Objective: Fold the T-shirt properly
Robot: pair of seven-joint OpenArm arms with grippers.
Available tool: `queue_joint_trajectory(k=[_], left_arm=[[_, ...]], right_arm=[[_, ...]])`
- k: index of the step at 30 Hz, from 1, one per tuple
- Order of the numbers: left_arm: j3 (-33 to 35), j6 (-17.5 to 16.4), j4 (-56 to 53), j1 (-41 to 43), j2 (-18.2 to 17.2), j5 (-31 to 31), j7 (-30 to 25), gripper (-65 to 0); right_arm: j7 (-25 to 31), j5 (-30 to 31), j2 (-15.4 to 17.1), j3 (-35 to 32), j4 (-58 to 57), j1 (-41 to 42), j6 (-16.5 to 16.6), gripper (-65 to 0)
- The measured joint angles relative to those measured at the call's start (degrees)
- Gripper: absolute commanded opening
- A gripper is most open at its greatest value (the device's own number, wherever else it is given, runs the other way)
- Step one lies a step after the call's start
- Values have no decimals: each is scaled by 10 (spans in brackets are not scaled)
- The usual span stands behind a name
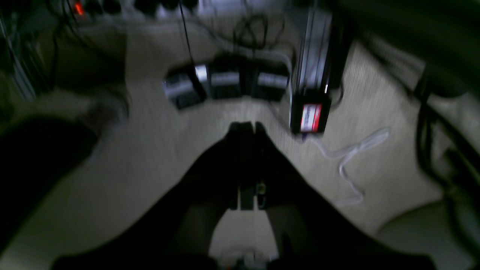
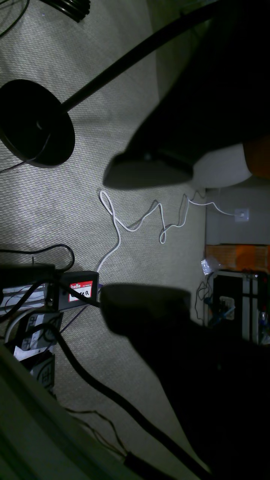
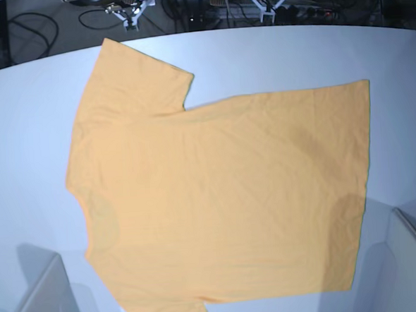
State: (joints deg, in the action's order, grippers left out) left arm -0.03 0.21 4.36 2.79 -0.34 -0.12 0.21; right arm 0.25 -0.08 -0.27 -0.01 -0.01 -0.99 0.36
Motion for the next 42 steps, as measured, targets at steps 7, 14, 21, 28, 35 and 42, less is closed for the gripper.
queue_joint_trajectory(k=[7, 14, 21, 28, 35, 42], left_arm=[[0, 0, 2, 8, 0, 0, 1, -620], [0, 0, -1, 5, 0, 0, -2, -334], [0, 0, -2, 20, 0, 0, -1, -543], [0, 0, -1, 17, 0, -2, 0, -650], [6, 0, 2, 31, 0, 1, -4, -650], [6, -1, 59, 86, -7, 1, -4, -650]], right_arm=[[2, 0, 0, 0, 0, -13, 0, -650], [2, 0, -1, 0, 0, -27, 0, -650], [5, 0, 3, 0, 6, -22, 0, -650], [0, 0, 10, 0, 33, -37, -5, -650], [4, 0, 10, 0, 68, -59, -5, -650], [-3, 0, 10, 0, 177, -136, -5, -650]])
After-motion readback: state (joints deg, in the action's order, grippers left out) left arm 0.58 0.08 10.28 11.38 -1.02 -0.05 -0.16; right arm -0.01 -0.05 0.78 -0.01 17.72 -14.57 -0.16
